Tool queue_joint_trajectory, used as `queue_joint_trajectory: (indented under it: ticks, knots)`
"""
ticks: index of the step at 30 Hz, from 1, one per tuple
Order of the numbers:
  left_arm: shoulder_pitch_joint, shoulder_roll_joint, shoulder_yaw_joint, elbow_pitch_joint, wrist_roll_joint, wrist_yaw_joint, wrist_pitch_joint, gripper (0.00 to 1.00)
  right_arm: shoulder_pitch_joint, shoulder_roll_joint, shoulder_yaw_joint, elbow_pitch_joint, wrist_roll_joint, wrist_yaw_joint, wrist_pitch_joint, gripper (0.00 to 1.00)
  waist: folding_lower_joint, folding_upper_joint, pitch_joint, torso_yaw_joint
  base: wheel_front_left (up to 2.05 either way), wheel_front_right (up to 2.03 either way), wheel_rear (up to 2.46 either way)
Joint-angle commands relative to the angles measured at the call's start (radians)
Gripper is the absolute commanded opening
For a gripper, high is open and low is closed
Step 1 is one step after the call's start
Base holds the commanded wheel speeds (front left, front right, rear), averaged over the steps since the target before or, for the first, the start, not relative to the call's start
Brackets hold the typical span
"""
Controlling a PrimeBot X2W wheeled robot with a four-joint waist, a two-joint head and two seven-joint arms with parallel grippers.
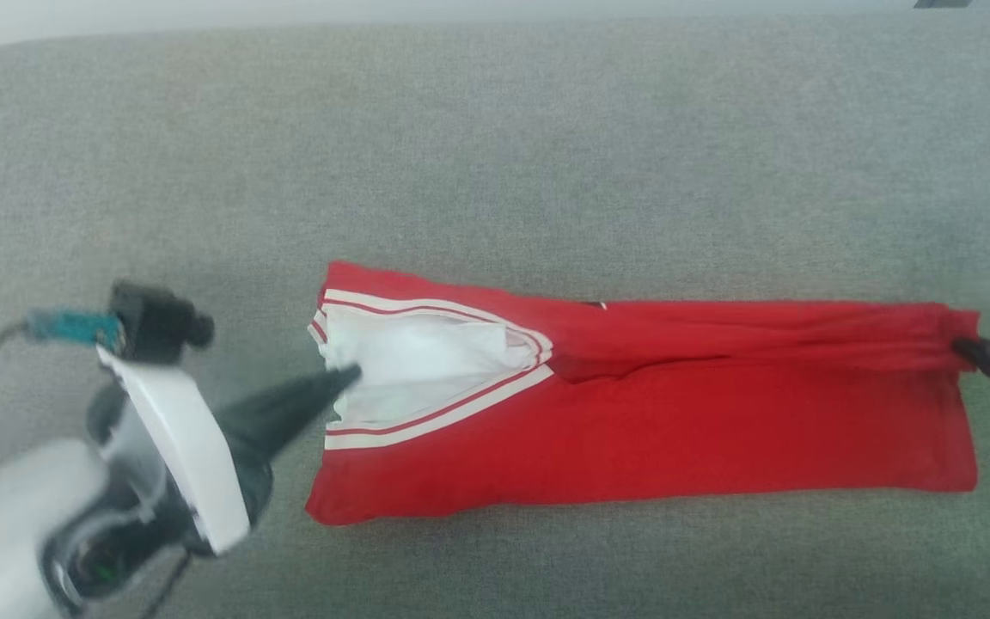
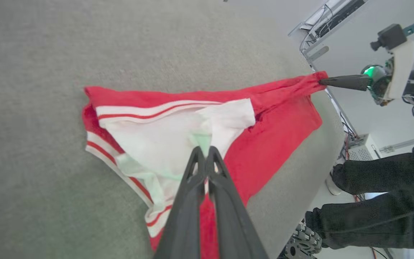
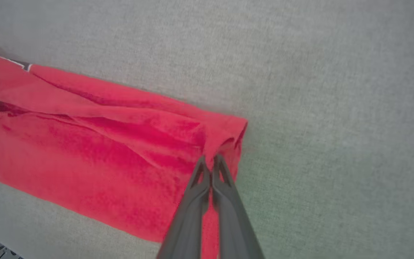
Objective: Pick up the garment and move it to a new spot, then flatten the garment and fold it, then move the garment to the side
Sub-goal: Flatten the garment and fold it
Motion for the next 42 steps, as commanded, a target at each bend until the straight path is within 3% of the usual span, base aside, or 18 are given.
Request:
queue_joint_trajectory:
  ticks: [1, 5, 15, 16, 17, 18, 19, 20, 21, 27, 32, 36, 42]
  knots:
    - [0.042, -0.009, -0.004, -0.020, -0.010, -0.003, -0.044, 0.00, 0.035, 0.007, -0.024, -0.014, -0.017, 0.000, -0.020, 0.00, 0.0000, -0.0001, 0.019, 0.002, 0.00, 0.00, 0.00]
    - [0.089, -0.014, -0.024, -0.005, -0.001, -0.003, -0.081, 0.00, 0.064, 0.033, -0.035, -0.012, -0.051, 0.000, -0.036, 0.00, 0.0000, -0.0001, 0.037, -0.005, 0.00, 0.00, 0.00]
    - [0.104, -0.104, -0.082, 0.146, 0.037, -0.002, -0.102, 0.00, 0.029, 0.110, -0.025, 0.040, -0.133, 0.000, -0.084, 0.00, 0.0000, -0.0001, 0.062, -0.015, 0.00, 0.00, 0.00]
    - [0.101, -0.107, -0.083, 0.156, 0.045, -0.002, -0.108, 0.00, 0.029, 0.113, -0.025, 0.039, -0.136, 0.000, -0.093, 0.27, 0.0000, -0.0001, 0.060, -0.015, 0.00, 0.00, 0.00]
    - [0.102, -0.110, -0.082, 0.164, 0.044, -0.002, -0.119, 0.18, 0.029, 0.117, -0.029, 0.038, -0.132, 0.000, -0.105, 0.43, 0.0000, -0.0001, 0.056, -0.015, 0.00, 0.00, 0.00]
    - [0.106, -0.113, -0.082, 0.170, 0.042, -0.002, -0.130, 0.37, 0.032, 0.121, -0.035, 0.041, -0.125, 0.000, -0.112, 0.98, 0.0000, -0.0001, 0.050, -0.015, 0.00, 0.00, 0.00]
    - [0.110, -0.113, -0.083, 0.172, 0.046, -0.002, -0.141, 0.49, 0.037, 0.122, -0.039, 0.040, -0.119, 0.000, -0.116, 1.00, 0.0000, -0.0001, 0.044, -0.015, 0.00, 0.00, 0.00]
    - [0.116, -0.112, -0.082, 0.173, 0.047, -0.002, -0.155, 0.80, 0.044, 0.120, -0.044, 0.038, -0.113, 0.000, -0.118, 1.00, 0.0000, -0.0001, 0.037, -0.014, 0.00, 0.00, 0.00]
    - [0.123, -0.111, -0.079, 0.171, 0.046, -0.002, -0.169, 1.00, 0.050, 0.118, -0.052, 0.038, -0.104, 0.000, -0.120, 1.00, 0.0000, -0.0001, 0.030, -0.013, 0.00, 0.00, 0.00]
    - [0.166, -0.103, -0.058, 0.151, 0.058, -0.002, -0.238, 1.00, 0.091, 0.107, -0.132, 0.057, -0.043, 0.000, -0.091, 1.00, 0.0000, -0.0001, -0.008, 0.018, 0.00, 0.00, 0.00]
    - [0.220, -0.149, 0.008, 0.166, 0.080, -0.002, -0.266, 1.00, 0.113, 0.126, -0.209, 0.125, 0.000, 0.000, -0.030, 1.00, 0.0000, -0.0001, -0.030, 0.074, 0.00, 0.00, 0.00]
    - [0.297, -0.236, 0.165, 0.211, 0.145, -0.002, -0.268, 1.00, 0.113, 0.148, -0.248, 0.193, -0.008, 0.000, 0.032, 1.00, 0.0000, -0.0001, -0.039, 0.125, 0.00, 0.00, 0.00]
    - [0.442, -0.394, 0.438, 0.276, 0.340, -0.002, -0.269, 1.00, 0.101, 0.189, -0.288, 0.270, -0.051, 0.000, 0.098, 1.00, 0.0000, -0.0001, -0.042, 0.187, 0.00, 0.00, 0.00]
